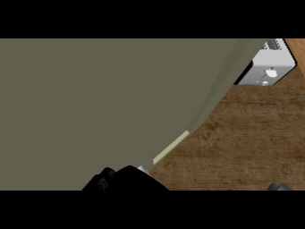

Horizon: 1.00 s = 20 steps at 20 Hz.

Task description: Pick up the wine, place it into the cabinet and close the cabinet

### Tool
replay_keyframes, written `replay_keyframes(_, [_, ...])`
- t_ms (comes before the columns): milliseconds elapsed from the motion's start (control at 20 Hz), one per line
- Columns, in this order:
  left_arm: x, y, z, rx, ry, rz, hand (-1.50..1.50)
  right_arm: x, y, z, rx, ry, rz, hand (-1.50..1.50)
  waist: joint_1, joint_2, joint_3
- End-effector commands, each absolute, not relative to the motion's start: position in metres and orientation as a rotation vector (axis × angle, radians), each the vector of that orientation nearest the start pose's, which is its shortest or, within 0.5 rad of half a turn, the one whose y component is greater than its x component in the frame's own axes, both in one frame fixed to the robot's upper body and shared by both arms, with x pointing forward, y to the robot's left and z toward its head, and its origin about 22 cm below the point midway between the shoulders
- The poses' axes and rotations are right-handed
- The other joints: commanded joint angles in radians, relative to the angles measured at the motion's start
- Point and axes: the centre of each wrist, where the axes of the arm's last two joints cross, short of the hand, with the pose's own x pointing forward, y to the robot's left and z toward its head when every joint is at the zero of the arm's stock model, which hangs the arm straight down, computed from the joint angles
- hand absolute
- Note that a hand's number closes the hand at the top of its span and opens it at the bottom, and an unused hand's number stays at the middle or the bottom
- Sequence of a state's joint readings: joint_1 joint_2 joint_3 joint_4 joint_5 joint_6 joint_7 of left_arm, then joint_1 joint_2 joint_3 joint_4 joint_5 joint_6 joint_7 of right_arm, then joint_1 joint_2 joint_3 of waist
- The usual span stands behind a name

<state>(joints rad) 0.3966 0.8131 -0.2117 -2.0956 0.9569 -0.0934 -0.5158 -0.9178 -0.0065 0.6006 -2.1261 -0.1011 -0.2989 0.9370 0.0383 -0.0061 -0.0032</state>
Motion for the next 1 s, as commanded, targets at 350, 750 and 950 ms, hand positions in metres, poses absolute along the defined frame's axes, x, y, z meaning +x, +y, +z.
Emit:
replay_keyframes(350, [0.149, 0.359, 0.117, -0.640, -1.892, -0.023, 1.50, 0.250, 0.033, 0.276, 0.335, -1.873, 0.676, 1.50, 0.019, 0.012, 0.001])
replay_keyframes(750, [0.157, 0.381, 0.123, -0.644, -1.891, -0.007, 1.50, 0.325, 0.043, 0.270, 0.237, -1.824, 0.562, 1.50, 0.017, 0.021, 0.001])
replay_keyframes(950, [0.154, 0.378, 0.139, -0.628, -1.896, -0.039, 1.50, 0.358, 0.035, 0.256, 0.177, -1.802, 0.517, 1.50, 0.018, 0.017, 0.002])
